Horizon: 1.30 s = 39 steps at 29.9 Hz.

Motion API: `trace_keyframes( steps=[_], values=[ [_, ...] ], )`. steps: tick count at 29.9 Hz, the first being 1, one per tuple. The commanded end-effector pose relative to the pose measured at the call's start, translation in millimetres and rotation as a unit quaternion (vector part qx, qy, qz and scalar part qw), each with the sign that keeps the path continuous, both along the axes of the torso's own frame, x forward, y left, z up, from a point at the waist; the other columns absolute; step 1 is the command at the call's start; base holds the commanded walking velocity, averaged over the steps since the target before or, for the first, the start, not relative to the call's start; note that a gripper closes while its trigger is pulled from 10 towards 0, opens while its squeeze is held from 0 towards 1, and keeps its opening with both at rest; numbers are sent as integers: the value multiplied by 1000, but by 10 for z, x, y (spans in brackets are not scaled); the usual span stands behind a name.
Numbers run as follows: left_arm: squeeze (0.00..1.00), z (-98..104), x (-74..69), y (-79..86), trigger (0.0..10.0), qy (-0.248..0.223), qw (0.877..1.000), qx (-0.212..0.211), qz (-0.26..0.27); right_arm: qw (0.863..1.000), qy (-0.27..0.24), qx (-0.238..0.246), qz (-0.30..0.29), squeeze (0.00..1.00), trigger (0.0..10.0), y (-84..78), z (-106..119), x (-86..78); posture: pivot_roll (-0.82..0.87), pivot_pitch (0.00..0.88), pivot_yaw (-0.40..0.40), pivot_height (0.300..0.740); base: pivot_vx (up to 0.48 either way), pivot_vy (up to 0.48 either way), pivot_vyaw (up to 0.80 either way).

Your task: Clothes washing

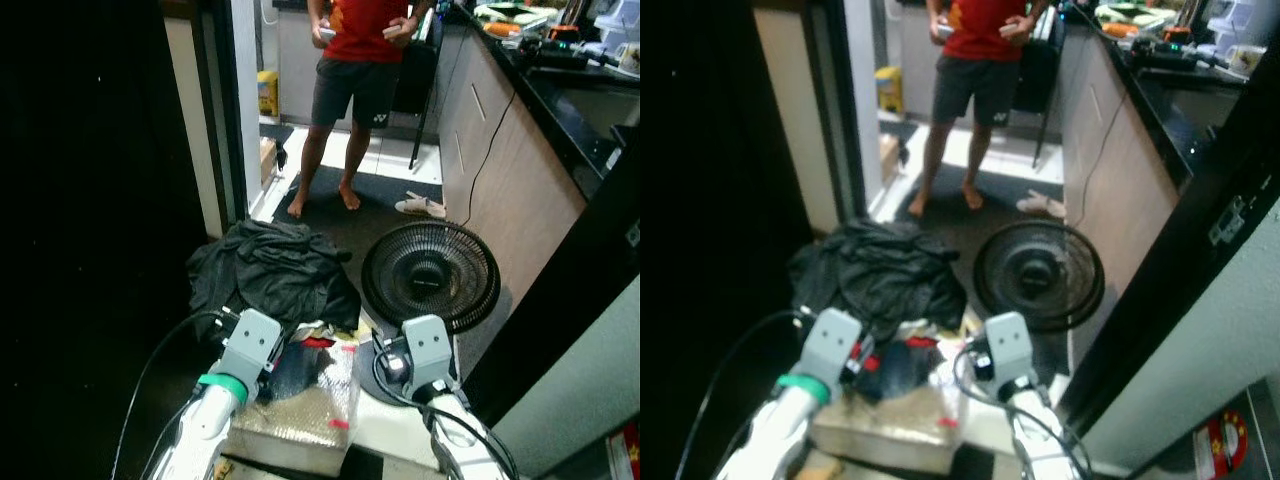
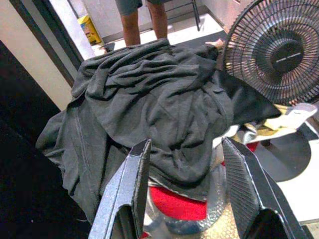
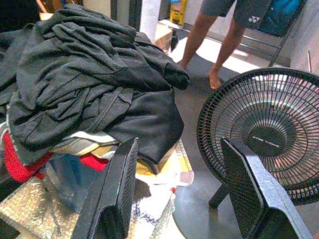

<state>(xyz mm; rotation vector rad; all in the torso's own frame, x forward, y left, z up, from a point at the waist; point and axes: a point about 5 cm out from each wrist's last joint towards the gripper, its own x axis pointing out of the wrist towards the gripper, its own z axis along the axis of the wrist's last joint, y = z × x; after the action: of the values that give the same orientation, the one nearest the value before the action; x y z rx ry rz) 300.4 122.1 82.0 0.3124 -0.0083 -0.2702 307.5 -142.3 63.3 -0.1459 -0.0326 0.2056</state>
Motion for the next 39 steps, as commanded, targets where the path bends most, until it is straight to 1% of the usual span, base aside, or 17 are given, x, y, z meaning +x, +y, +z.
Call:
trace_keyframes(
  steps=[1,9,14,26,30,35,36,37,39],
  values=[
    [0,-39,-11,25,10000,6,1000,7,4,1000,7,2,2,0,10000,11,-39,-25,3,43,-2,740,480,0,0],
    [0,-49,-10,30,10000,10,1000,4,9,1000,6,1,2,0,10000,12,-37,-26,1,45,-2,740,392,0,0],
    [0,-67,-8,36,10000,19,1000,2,9,1000,6,1,1,0,10000,13,-37,-28,-1,46,1,740,0,0,0],
    [0,-78,1,42,10000,22,1000,6,7,1000,6,2,3,0,10000,26,-39,-25,3,40,5,740,0,0,0],
    [0,-85,1,38,10000,28,1000,-2,8,1000,5,3,6,0,10000,38,-36,-24,4,42,5,740,0,0,0],
    [0,-106,-13,15,10000,36,999,-1,-1,1000,6,4,8,0,10000,45,-39,-26,4,42,5,740,0,0,0],
    [0,-129,-22,-2,10000,42,999,8,-7,1000,7,5,9,0,10000,48,-40,-26,4,42,5,740,0,0,0],
    [0,-129,-22,-2,10000,42,999,8,-7,1000,7,5,9,0,10000,48,-40,-26,4,42,5,740,0,0,0],
    [0,-190,-29,-18,10000,64,998,26,-15,1000,6,5,11,0,10000,60,-34,-21,8,48,3,740,0,0,0]
  ],
)
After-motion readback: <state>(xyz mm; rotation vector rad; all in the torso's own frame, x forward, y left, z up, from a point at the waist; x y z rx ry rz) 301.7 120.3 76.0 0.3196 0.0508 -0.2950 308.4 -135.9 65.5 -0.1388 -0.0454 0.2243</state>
